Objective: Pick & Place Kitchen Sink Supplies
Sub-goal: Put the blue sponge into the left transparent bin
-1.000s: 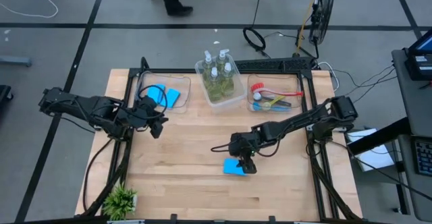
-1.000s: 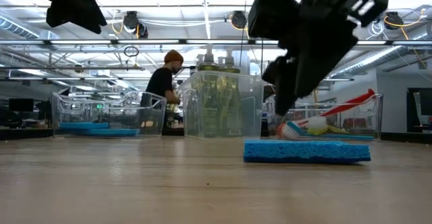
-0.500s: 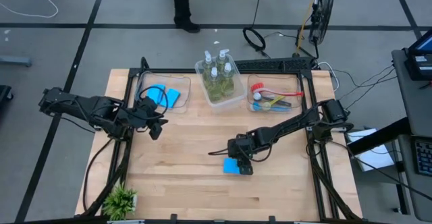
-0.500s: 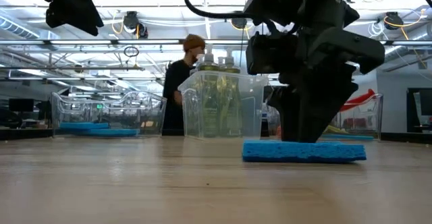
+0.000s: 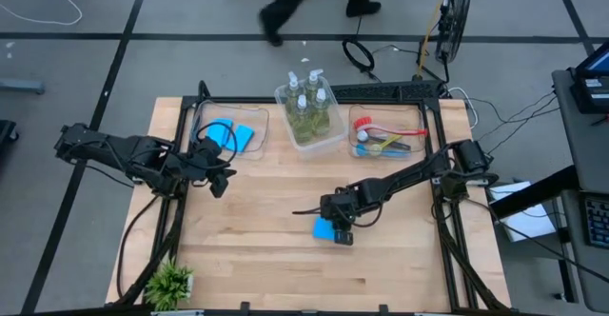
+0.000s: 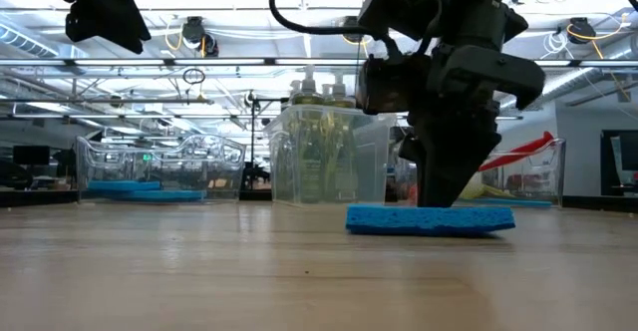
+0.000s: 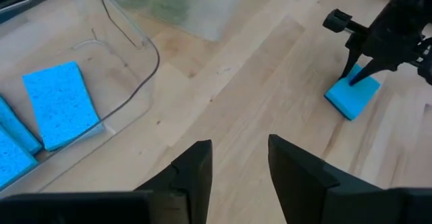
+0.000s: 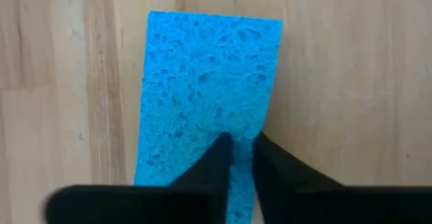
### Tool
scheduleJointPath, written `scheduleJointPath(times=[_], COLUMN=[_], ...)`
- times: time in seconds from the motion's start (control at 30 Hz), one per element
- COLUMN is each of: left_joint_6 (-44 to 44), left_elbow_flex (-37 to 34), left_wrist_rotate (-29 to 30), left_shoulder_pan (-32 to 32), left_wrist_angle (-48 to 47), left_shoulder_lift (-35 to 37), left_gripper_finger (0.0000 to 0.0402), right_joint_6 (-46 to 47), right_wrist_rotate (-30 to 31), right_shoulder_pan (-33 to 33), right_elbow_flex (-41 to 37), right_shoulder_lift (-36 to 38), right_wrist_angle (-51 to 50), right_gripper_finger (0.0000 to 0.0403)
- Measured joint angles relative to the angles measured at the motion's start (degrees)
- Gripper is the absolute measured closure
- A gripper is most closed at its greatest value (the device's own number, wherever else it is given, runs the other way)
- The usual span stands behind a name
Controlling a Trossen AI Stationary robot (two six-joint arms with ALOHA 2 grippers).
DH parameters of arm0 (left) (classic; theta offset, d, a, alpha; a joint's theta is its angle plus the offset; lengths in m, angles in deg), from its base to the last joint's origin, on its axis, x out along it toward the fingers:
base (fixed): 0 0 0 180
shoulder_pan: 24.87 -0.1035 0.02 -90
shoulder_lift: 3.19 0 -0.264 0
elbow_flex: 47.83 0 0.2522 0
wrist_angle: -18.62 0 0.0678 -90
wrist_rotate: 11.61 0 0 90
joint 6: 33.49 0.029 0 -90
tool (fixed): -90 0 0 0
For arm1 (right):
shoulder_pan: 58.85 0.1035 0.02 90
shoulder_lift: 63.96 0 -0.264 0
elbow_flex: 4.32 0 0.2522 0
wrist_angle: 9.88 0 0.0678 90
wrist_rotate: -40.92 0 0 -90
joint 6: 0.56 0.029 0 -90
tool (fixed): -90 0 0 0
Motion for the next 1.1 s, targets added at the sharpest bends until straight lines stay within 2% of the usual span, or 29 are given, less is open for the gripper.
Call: scheduleJointPath(times=[0.07, 0.13, 0.37, 0.57, 0.67, 0.77, 0.97, 1.1], left_joint_6=[-0.32, -0.99, -2.20, -1.12, 0.33, 2.37, 9.33, 13.78], left_elbow_flex=[0.00, 0.00, 0.00, 0.00, 0.02, 0.02, 0.09, 0.08], left_wrist_rotate=[0.00, -0.02, -0.50, -0.29, 0.05, 0.58, 4.34, 4.26], left_shoulder_pan=[0.00, 0.00, 1.61, 4.55, 5.82, 6.51, 6.15, 5.37], left_wrist_angle=[0.02, 0.04, 1.91, 9.95, 15.58, 21.53, 35.34, 43.86], left_shoulder_lift=[-0.02, -0.02, -0.02, -0.22, -0.79, -1.79, -6.17, -10.73], left_gripper_finger=[0.0256, 0.0256, 0.0256, 0.0256, 0.0256, 0.0256, 0.0256, 0.0256], right_joint_6=[0.92, 1.71, 2.82, 0.97, -1.30, -4.76, -12.64, -16.42], right_wrist_rotate=[-0.16, -0.38, -1.50, -1.61, 0.21, 3.94, 18.72, 25.00], right_shoulder_pan=[-0.37, -0.79, -2.30, -4.25, -5.46, -6.29, -6.81, -6.85], right_elbow_flex=[0.00, -0.05, -0.35, -0.32, -0.24, -0.20, -0.13, -0.20], right_shoulder_lift=[-0.02, 0.05, 4.56, 11.55, 15.51, 18.38, 21.72, 21.88], right_wrist_angle=[0.04, 0.14, 4.41, 15.22, 20.31, 24.80, 33.10, 37.59], right_gripper_finger=[0.0378, 0.0395, 0.0402, 0.0402, 0.0402, 0.0403, 0.0403, 0.0403])
